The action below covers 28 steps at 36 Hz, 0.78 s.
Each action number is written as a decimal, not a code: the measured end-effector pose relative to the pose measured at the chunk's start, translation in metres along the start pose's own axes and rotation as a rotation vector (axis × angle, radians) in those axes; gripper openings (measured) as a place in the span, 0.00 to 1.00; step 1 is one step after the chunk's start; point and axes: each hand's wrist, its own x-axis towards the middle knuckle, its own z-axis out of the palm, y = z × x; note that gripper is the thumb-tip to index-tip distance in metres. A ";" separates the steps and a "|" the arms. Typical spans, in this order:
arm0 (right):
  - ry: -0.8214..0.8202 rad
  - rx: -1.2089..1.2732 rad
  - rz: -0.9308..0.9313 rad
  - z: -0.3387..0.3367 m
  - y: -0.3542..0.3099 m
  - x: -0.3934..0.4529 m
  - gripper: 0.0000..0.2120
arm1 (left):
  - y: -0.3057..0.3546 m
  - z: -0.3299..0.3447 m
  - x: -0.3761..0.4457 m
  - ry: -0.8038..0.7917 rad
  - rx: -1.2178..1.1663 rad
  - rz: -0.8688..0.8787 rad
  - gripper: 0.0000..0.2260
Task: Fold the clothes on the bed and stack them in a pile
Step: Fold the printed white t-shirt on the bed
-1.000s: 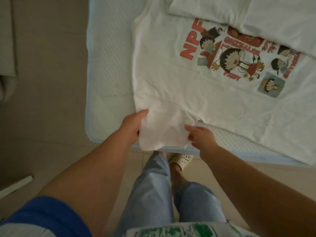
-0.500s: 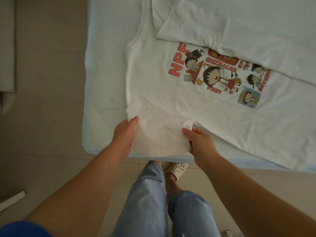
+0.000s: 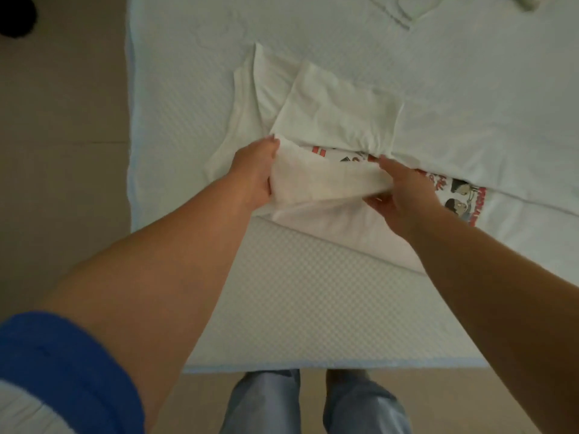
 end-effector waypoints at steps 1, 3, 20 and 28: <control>-0.027 -0.024 0.012 0.001 -0.001 0.011 0.04 | 0.001 0.002 0.007 -0.010 -0.062 -0.011 0.08; -0.046 -0.107 0.038 0.003 0.000 0.028 0.07 | 0.002 0.001 0.017 0.025 -0.068 0.005 0.09; -0.271 -0.697 -0.052 -0.004 0.019 0.032 0.09 | -0.032 -0.093 -0.004 0.223 1.192 0.326 0.12; -0.289 -0.906 -0.211 0.027 0.034 0.034 0.08 | -0.013 -0.122 0.012 0.197 1.177 0.394 0.15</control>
